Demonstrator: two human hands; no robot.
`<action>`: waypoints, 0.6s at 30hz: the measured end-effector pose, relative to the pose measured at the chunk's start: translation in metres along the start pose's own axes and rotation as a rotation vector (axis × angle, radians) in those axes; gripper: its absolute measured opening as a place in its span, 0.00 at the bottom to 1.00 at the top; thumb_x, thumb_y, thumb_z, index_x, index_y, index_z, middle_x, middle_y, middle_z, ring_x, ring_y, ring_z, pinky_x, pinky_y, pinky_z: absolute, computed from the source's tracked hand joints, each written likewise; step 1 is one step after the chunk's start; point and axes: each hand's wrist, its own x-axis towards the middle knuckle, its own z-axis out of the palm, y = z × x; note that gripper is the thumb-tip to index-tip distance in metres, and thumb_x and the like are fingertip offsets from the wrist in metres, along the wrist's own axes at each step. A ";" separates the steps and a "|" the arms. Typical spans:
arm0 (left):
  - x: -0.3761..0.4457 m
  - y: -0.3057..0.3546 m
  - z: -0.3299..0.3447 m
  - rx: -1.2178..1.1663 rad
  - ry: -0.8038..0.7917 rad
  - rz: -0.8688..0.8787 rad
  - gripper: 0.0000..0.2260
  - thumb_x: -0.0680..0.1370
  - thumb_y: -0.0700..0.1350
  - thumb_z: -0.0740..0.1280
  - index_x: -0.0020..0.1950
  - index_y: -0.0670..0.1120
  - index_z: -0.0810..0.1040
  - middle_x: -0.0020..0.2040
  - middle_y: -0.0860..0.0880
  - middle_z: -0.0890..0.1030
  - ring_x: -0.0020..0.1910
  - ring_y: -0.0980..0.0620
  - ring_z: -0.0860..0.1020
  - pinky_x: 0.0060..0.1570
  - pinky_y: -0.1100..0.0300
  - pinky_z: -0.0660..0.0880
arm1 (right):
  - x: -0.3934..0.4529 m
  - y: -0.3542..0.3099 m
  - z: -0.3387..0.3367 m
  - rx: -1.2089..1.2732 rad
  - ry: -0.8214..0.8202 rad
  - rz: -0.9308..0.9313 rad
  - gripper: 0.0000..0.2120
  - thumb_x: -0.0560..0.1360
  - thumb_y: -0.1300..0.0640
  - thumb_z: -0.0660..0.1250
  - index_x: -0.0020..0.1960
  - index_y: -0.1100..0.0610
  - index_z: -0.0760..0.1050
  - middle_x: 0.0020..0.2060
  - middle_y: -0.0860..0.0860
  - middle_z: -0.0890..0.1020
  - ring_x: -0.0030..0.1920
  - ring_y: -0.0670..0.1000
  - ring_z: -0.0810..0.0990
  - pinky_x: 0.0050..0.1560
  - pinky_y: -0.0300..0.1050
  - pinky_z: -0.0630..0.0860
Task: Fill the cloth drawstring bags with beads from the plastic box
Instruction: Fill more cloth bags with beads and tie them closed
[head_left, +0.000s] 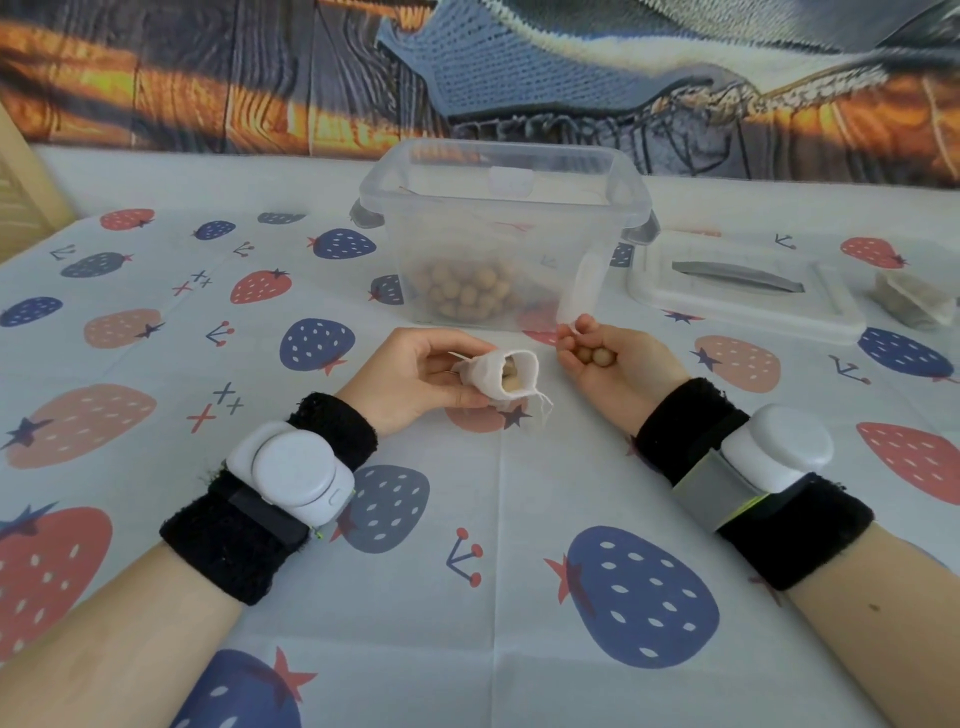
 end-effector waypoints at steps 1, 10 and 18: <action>0.000 0.000 0.000 0.018 -0.007 0.000 0.16 0.66 0.32 0.74 0.52 0.42 0.79 0.51 0.45 0.82 0.50 0.53 0.79 0.54 0.64 0.76 | -0.001 0.000 0.001 0.009 -0.016 0.001 0.14 0.78 0.72 0.51 0.40 0.62 0.69 0.27 0.57 0.78 0.35 0.50 0.74 0.30 0.34 0.77; 0.000 0.001 0.002 0.042 0.061 0.014 0.16 0.66 0.33 0.74 0.49 0.48 0.79 0.47 0.51 0.83 0.46 0.57 0.81 0.50 0.67 0.76 | -0.016 0.015 0.006 -0.618 -0.114 -0.382 0.12 0.81 0.60 0.51 0.41 0.57 0.66 0.19 0.45 0.61 0.19 0.44 0.56 0.22 0.31 0.54; -0.001 0.002 0.002 0.100 0.082 0.037 0.16 0.66 0.34 0.75 0.49 0.48 0.79 0.46 0.50 0.83 0.45 0.57 0.81 0.48 0.67 0.76 | -0.019 0.022 0.006 -0.738 -0.264 -0.716 0.05 0.71 0.56 0.64 0.43 0.54 0.68 0.30 0.45 0.70 0.26 0.40 0.66 0.30 0.32 0.68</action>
